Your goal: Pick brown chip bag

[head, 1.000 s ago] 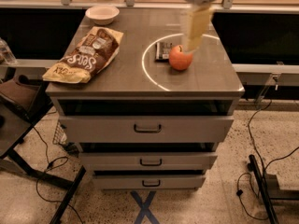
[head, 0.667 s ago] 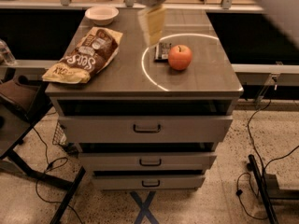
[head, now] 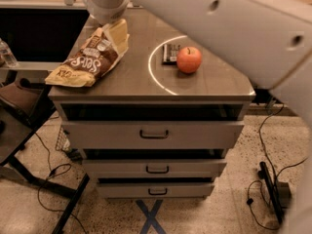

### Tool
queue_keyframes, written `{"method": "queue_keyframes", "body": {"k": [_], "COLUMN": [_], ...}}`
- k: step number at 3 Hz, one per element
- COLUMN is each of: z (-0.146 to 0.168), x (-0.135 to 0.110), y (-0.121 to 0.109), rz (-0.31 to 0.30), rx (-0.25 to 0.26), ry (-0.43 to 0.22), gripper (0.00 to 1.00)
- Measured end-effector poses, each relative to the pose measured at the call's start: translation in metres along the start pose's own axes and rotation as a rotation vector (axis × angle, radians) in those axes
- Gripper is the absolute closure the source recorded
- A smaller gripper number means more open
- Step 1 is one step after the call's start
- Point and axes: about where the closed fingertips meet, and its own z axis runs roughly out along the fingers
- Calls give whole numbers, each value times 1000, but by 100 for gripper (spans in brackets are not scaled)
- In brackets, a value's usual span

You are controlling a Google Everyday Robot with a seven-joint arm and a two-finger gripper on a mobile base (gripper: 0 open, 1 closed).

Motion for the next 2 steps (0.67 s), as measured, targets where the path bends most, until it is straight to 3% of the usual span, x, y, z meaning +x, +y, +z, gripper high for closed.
{"method": "queue_keyframes", "body": {"k": [2], "z": [82], "x": [-28], "y": [-11], "rz": [-132], "rx": [-57], "ry": [-32], "gripper": [0]}}
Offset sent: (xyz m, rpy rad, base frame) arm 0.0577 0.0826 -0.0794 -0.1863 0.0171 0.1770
